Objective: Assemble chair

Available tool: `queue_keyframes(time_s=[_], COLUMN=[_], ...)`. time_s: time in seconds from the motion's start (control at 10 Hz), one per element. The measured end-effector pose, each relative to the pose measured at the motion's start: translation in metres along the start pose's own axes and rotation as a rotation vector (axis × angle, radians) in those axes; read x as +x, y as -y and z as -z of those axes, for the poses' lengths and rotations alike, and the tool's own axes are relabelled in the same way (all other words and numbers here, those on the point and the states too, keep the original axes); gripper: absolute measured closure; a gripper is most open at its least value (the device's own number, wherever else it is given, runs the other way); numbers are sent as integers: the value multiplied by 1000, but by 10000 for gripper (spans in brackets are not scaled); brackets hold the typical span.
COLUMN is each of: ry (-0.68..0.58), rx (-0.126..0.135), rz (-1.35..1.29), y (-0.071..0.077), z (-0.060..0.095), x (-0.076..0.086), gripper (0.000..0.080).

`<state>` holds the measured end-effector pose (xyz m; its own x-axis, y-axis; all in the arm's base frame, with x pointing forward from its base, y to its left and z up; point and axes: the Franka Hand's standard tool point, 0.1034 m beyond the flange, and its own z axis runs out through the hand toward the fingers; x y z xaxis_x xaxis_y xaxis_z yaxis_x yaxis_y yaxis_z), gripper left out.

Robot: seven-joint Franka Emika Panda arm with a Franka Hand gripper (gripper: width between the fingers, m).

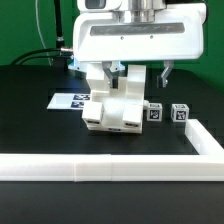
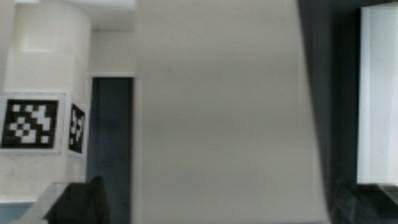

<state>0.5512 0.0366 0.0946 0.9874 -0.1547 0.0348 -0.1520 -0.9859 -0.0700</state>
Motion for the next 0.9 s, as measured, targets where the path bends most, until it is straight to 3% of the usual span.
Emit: queue_keyframes(time_s=[0.3,0.7,0.8,0.9], ry=[15,47,43,48], rx=[4,40,41,41], rz=[0,-32,-77,-66], y=[2,10,10,9], z=[5,61,66,64], x=[0,-9,-24,-26], gripper=[151,151,151,151])
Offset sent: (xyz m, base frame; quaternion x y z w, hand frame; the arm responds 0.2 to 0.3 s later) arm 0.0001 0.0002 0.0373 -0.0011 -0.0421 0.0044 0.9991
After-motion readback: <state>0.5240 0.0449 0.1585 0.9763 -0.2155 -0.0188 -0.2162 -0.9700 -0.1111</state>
